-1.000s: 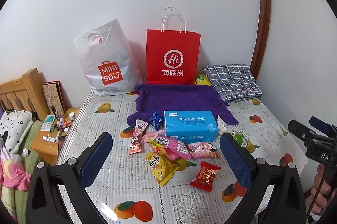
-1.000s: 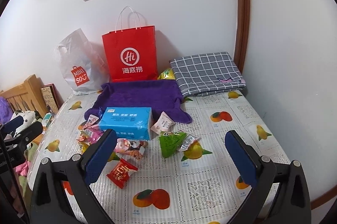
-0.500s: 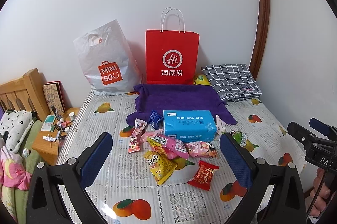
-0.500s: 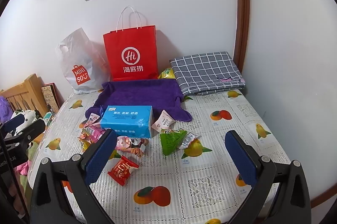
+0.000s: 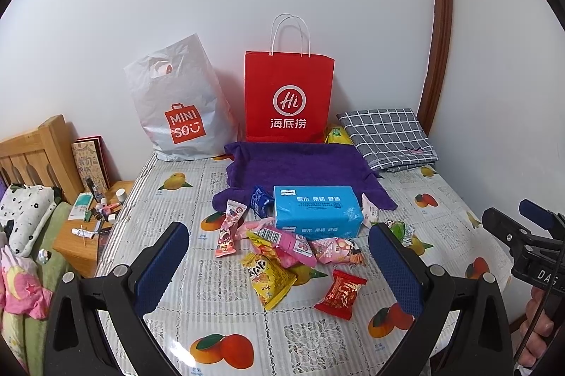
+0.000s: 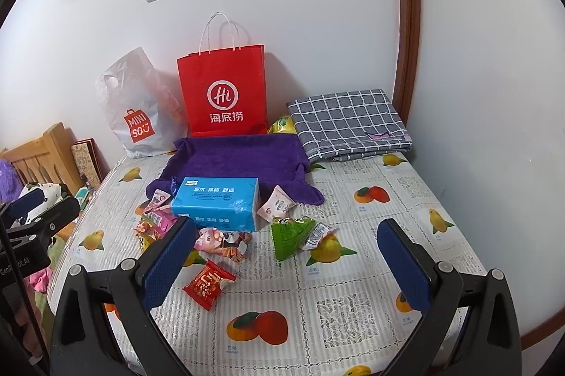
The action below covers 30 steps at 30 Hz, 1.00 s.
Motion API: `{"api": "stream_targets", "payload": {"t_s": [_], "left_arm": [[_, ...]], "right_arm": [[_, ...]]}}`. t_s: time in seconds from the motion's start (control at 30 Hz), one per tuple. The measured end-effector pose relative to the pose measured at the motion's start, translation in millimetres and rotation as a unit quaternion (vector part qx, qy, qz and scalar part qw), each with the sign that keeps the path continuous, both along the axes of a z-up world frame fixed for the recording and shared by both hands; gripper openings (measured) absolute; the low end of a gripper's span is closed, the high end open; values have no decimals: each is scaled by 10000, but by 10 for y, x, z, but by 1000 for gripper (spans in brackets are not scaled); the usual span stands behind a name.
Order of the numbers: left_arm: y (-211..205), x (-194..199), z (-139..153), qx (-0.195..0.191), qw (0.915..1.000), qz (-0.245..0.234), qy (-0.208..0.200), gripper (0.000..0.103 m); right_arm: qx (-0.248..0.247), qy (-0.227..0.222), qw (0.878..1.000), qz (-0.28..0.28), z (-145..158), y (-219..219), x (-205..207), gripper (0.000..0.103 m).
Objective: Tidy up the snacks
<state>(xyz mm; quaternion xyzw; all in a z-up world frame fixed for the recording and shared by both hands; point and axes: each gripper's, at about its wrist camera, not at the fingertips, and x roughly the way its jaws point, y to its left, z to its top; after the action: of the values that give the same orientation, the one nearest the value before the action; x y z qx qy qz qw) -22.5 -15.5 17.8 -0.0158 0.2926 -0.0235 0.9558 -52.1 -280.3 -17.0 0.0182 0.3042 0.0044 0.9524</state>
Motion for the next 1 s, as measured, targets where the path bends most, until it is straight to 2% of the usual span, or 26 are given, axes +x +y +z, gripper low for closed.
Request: {"api": "stream_targets", "payload": {"t_s": [1.0], "left_arm": [[-36, -20, 34, 28, 9999, -67, -96, 103]], "right_arm": [[-16, -13, 9999, 126, -20, 76, -13, 101]]}}
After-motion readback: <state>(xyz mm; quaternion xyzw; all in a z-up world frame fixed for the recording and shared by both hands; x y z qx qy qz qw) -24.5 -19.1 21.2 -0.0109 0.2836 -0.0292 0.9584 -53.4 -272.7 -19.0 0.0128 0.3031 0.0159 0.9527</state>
